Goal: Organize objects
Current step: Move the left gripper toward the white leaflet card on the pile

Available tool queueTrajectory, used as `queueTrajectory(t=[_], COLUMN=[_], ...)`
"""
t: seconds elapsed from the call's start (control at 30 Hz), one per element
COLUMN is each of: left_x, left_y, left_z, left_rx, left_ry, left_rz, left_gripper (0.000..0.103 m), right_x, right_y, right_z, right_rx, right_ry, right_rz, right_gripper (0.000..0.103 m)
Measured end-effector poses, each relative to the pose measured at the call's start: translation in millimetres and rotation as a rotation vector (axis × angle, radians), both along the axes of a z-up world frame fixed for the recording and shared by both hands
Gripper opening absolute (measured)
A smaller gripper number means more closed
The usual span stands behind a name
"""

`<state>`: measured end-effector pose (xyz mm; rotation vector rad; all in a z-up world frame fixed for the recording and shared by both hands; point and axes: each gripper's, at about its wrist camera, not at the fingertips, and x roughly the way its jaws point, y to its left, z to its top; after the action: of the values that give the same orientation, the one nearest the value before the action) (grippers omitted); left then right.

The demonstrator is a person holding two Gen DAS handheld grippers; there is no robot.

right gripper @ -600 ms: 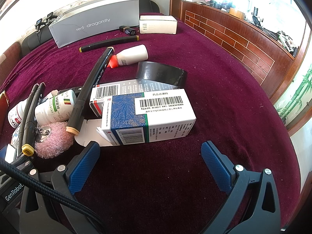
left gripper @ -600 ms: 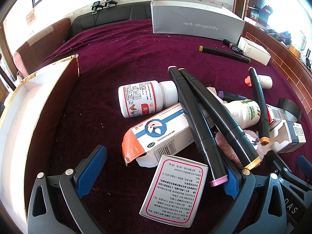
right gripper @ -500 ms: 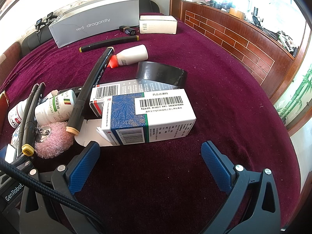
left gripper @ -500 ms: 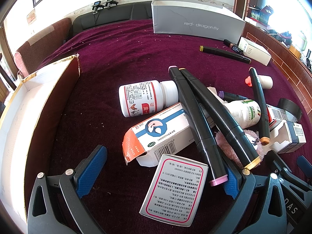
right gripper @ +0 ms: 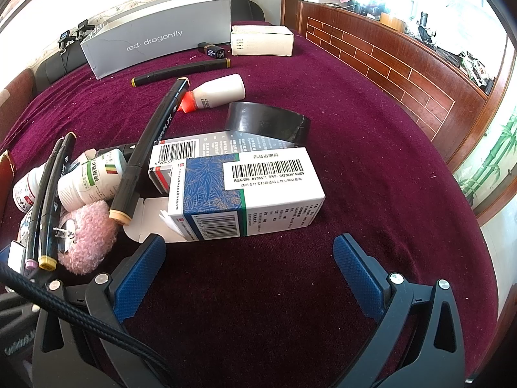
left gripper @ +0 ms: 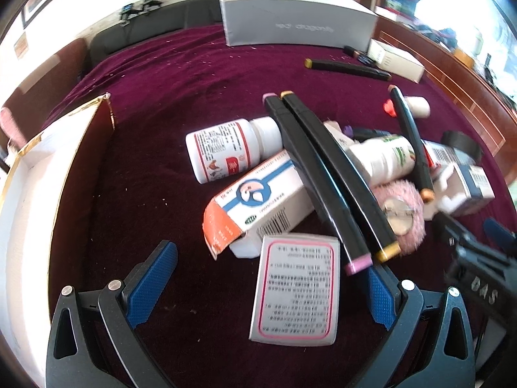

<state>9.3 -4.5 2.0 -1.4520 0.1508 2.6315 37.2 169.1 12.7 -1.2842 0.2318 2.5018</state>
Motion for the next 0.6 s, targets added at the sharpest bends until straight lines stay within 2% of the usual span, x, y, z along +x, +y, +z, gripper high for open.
queueTrajectory(t=[0.07, 0.2, 0.3, 0.37, 0.5, 0.6], left_x=[10, 26, 27, 23, 26, 28], left_y=[0, 7, -2, -13, -13, -13], left_z=[1, 4, 3, 2, 2, 3], left_rx=[-0.023, -0.101, -0.050, 0.026, 0.011, 0.006], left_ry=[0.020, 0.079, 0.056, 0.022, 0.026, 0.001], left_rz=[-0.009, -0.034, -0.022, -0.008, -0.012, -0.037], left_gripper=[0.102, 0.102, 0.102, 0.101, 0.102, 0.102], right_x=[1, 0, 1, 1, -3, 1], right_y=[-1, 3, 10, 2, 3, 1], right_z=[1, 2, 2, -1, -2, -2], right_rx=[-0.001, -0.019, -0.061, -0.023, -0.037, -0.027], right_ry=[-0.001, -0.036, -0.069, -0.108, -0.124, -0.099], right_rz=[0.014, 0.125, 0.160, 0.178, 0.169, 0.167], right_gripper=[0.103, 0.103, 0.103, 0.103, 0.103, 0.103])
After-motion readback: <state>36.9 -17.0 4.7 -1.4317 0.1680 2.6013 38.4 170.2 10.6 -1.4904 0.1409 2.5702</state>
